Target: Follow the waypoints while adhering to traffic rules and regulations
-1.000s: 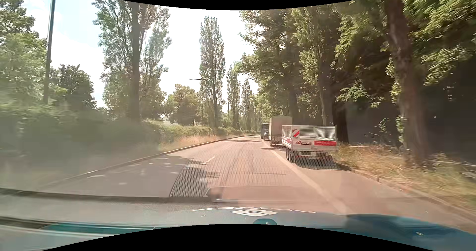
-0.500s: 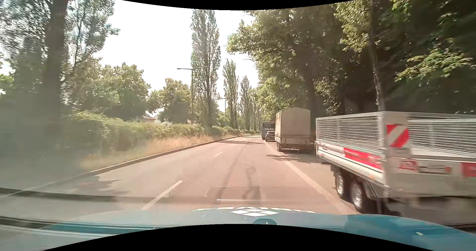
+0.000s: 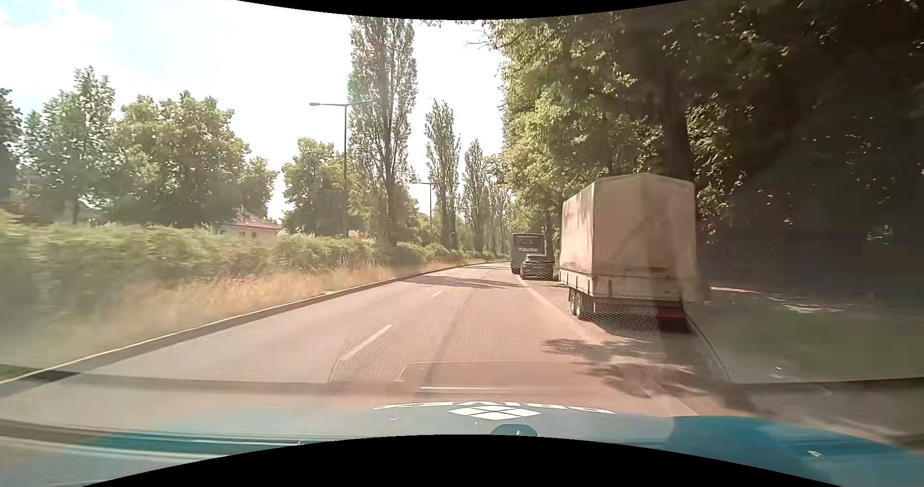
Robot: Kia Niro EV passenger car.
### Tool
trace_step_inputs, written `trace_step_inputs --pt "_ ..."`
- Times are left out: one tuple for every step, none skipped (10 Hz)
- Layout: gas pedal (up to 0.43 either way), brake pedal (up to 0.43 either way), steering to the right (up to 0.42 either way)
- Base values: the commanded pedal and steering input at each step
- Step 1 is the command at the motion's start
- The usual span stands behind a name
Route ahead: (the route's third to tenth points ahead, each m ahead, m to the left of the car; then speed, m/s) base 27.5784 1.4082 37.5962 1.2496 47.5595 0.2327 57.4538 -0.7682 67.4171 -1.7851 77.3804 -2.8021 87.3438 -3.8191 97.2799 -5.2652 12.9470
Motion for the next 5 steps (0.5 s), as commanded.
trace_step_inputs --pt "0.169 0.0 0.006" --pt "0.169 0.0 0.006" --pt "0.169 0.0 0.006" --pt "0.169 0.0 0.006" --pt "0.169 0.0 0.006"
